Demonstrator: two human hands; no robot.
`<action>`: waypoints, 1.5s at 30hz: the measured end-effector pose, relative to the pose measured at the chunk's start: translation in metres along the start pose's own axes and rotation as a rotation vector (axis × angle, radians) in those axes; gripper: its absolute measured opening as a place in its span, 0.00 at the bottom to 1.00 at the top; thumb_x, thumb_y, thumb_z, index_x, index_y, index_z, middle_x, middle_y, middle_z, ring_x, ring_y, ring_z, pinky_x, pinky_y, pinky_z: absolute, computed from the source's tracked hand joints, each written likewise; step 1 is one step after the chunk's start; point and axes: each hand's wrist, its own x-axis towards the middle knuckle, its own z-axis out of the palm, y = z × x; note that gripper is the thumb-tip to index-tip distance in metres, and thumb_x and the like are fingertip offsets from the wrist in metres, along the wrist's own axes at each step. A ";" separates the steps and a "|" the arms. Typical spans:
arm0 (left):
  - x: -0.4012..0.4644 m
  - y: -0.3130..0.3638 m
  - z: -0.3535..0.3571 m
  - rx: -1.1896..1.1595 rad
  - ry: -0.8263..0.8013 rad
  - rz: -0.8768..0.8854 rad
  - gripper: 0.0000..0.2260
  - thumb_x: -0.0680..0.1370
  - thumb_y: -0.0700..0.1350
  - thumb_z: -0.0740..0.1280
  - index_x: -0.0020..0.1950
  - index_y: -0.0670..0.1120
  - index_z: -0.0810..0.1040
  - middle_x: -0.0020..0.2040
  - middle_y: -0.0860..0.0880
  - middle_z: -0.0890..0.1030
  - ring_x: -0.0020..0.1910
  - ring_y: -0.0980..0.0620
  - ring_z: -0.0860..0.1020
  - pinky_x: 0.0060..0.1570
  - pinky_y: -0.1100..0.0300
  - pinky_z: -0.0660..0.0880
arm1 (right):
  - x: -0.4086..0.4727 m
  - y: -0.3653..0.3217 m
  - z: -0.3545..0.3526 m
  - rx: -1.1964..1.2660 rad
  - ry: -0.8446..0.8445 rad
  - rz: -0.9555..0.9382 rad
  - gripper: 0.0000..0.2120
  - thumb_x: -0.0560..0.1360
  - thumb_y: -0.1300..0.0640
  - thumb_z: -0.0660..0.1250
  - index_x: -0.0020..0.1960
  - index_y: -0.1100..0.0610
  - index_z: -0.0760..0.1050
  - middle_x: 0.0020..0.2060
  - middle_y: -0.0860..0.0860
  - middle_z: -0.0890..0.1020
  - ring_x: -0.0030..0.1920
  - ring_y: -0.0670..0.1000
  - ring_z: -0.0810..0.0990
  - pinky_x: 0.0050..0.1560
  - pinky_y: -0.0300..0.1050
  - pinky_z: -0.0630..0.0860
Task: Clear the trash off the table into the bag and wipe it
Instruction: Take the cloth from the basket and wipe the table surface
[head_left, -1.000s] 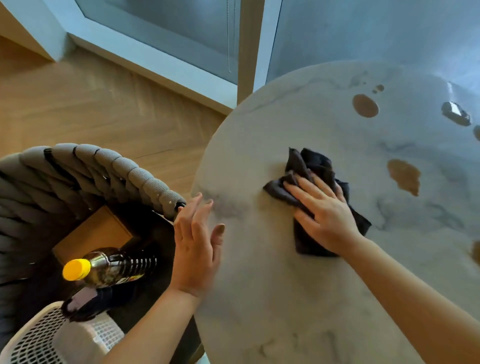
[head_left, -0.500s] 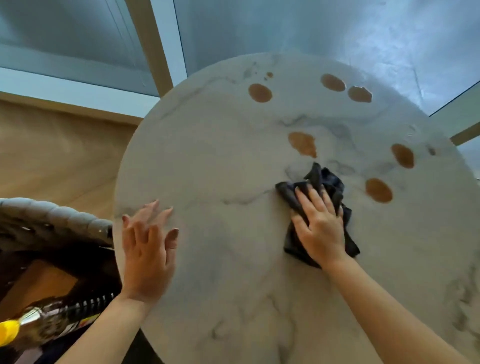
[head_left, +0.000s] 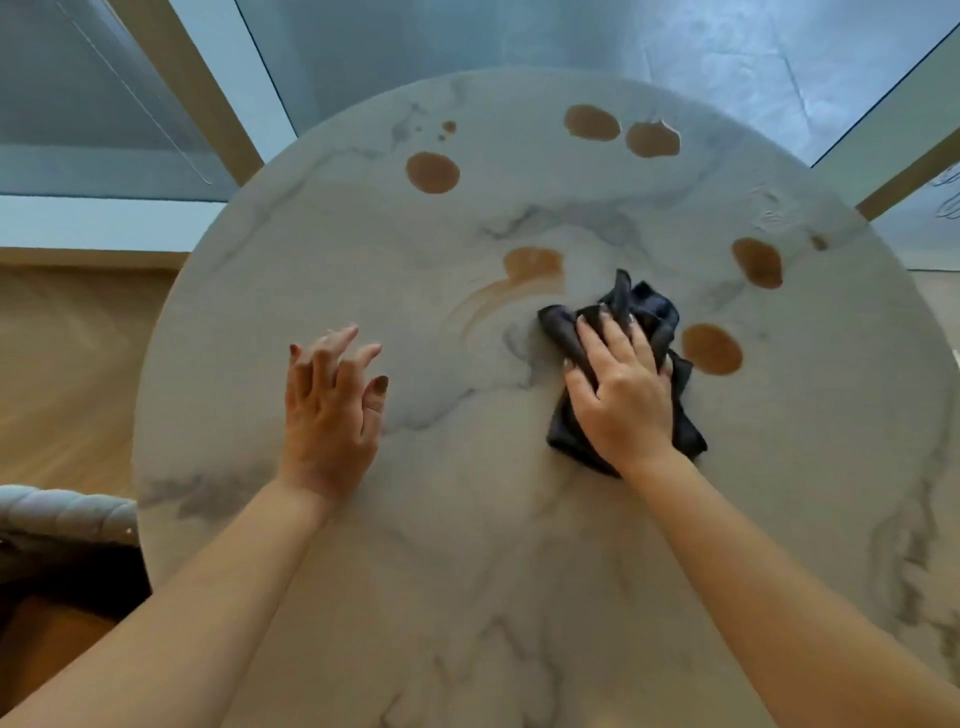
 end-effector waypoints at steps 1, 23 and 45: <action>-0.003 0.000 0.001 -0.015 -0.010 -0.011 0.15 0.78 0.47 0.56 0.61 0.42 0.71 0.64 0.38 0.72 0.64 0.40 0.66 0.68 0.43 0.58 | 0.026 -0.005 0.002 -0.013 0.001 0.041 0.25 0.76 0.44 0.55 0.72 0.47 0.60 0.74 0.47 0.59 0.75 0.53 0.51 0.70 0.61 0.48; -0.004 0.001 -0.001 -0.037 0.037 -0.115 0.15 0.79 0.45 0.56 0.62 0.38 0.69 0.63 0.36 0.71 0.63 0.38 0.68 0.68 0.53 0.57 | 0.022 -0.027 0.014 0.001 -0.050 -0.428 0.24 0.73 0.45 0.54 0.68 0.47 0.68 0.69 0.45 0.68 0.72 0.49 0.60 0.68 0.55 0.56; -0.004 0.001 0.000 -0.018 0.036 -0.105 0.14 0.79 0.44 0.56 0.61 0.39 0.70 0.63 0.36 0.71 0.62 0.38 0.68 0.67 0.50 0.59 | 0.100 -0.075 0.023 0.006 -0.088 -0.167 0.24 0.77 0.47 0.55 0.73 0.44 0.58 0.74 0.43 0.56 0.75 0.51 0.48 0.71 0.60 0.43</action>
